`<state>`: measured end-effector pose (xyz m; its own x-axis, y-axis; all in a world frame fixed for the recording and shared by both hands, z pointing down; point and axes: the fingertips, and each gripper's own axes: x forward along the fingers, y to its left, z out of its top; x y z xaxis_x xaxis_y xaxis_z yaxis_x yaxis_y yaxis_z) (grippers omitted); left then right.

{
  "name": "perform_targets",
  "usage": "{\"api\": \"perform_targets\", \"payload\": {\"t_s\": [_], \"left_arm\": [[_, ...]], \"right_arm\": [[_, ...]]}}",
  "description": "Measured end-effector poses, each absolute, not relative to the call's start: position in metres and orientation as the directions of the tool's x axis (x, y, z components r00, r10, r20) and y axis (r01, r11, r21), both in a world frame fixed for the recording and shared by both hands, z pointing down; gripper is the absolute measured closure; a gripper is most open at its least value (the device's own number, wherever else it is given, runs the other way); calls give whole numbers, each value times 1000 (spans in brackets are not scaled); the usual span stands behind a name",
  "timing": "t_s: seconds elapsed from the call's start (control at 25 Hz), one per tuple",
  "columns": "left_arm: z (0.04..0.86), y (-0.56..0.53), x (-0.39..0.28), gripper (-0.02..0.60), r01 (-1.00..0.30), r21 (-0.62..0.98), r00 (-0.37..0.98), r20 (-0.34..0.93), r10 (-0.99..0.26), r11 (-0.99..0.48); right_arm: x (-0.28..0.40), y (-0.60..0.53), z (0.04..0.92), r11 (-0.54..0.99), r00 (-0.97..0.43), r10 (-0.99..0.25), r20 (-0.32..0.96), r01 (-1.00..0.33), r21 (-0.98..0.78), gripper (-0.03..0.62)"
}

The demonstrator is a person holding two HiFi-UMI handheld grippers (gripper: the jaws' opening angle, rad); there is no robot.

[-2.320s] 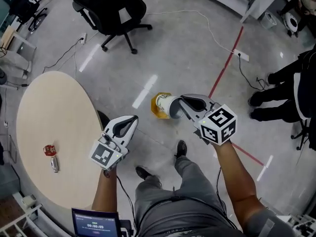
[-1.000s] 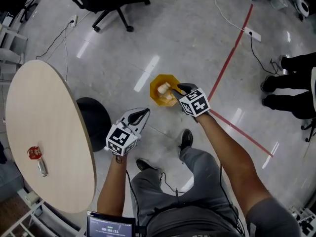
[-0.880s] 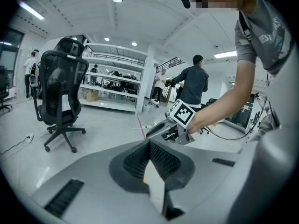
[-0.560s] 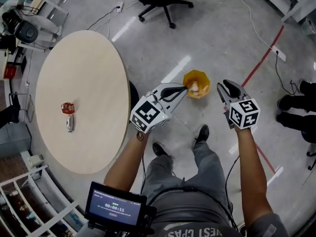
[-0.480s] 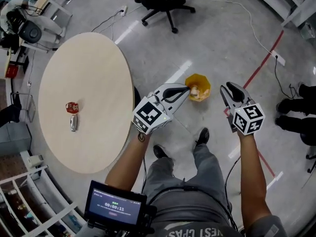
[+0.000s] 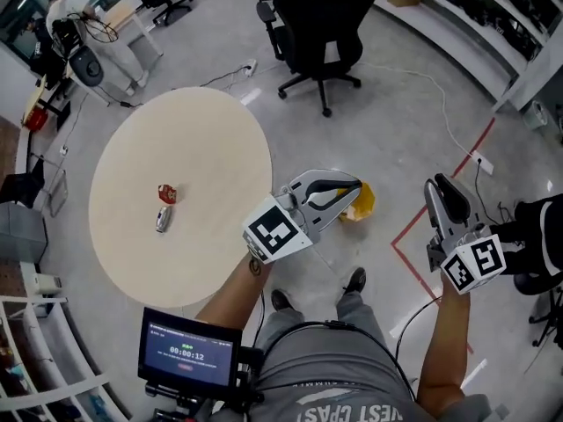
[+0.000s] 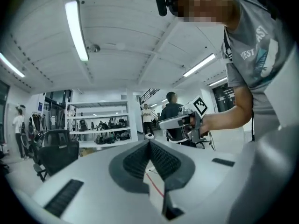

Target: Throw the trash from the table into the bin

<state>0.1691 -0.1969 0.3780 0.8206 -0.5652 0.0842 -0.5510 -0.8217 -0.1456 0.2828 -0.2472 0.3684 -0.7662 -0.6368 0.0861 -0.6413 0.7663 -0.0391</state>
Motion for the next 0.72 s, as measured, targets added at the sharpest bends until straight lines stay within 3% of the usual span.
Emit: {"api": "perform_targets", "payload": {"t_s": [0.12,0.28,0.44,0.72], "left_arm": [[354,-169,158,540,-534,-216,827,66,-558,-817],[321,-137,133,540,-556,-275,817,-5,-577,-784],[285,-106,101,540,-655,-190,755,-159,-636,-731],[257,-72,11,540,-733,-152,680,-194,-707,-664]], "right_arm": [[278,-216,342,777,-776,-628,65,-629,5,583],[265,-181,315,793,-792,-609,51,-605,74,583],[256,-153,302,796,-796,-603,53,-597,99,583],[193,-126,271,804,-805,-590,59,-580,128,583]]}}
